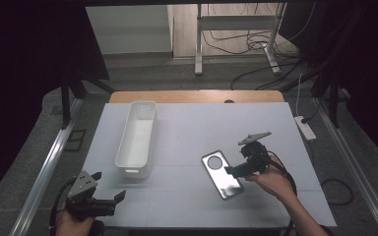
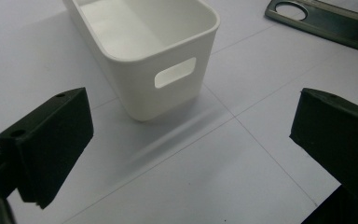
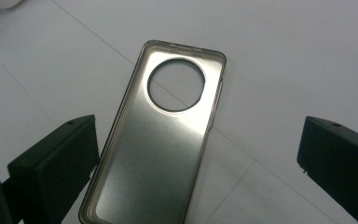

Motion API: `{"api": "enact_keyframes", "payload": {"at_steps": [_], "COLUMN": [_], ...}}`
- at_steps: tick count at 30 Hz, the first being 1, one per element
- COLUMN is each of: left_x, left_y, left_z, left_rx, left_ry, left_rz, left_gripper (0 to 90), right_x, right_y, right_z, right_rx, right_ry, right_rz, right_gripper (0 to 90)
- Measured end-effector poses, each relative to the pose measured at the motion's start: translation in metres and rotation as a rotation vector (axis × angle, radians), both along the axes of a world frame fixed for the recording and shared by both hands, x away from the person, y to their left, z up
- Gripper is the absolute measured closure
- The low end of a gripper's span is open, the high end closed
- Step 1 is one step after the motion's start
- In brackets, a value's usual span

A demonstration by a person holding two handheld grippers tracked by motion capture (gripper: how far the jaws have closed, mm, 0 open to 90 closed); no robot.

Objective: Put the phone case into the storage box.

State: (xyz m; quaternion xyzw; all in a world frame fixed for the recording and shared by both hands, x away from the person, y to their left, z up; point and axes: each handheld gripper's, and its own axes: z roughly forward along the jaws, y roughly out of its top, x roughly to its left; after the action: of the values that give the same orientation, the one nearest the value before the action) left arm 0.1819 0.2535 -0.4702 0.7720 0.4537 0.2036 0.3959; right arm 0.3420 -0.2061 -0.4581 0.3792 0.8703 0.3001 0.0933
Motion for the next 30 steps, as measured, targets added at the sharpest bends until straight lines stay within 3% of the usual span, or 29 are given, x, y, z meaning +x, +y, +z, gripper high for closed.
{"api": "enact_keyframes", "payload": {"at_steps": [5,10,16,21,26,30], "left_x": [0.0,0.0,0.0,0.0,0.0,0.0], "left_y": [0.0,0.0,0.0,0.0,-0.001,-0.001], "left_z": [0.0,0.0,0.0,0.0,0.0,0.0], "left_rx": [0.0,0.0,-0.001,0.002,0.004,0.007], "left_ry": [0.0,-0.001,-0.002,-0.001,0.001,0.001], "left_rz": [-0.003,-0.005,-0.01,-0.012,-0.015,-0.017], "left_gripper": [0.0,0.0,0.0,0.1,0.1,0.2], "right_x": [0.002,0.002,0.002,0.003,0.003,0.001], "right_y": [0.001,0.002,0.003,0.003,0.003,0.002], "right_z": [-0.008,-0.02,-0.03,-0.04,-0.047,-0.048], "right_rx": [-0.023,-0.077,-0.102,-0.12,-0.144,-0.161], "right_ry": [0.022,0.02,0.015,0.06,0.084,0.079], "right_rz": [-0.002,0.001,0.0,0.003,0.017,0.036], "right_gripper": [0.0,0.0,1.5,4.4,17.3,36.0]}}
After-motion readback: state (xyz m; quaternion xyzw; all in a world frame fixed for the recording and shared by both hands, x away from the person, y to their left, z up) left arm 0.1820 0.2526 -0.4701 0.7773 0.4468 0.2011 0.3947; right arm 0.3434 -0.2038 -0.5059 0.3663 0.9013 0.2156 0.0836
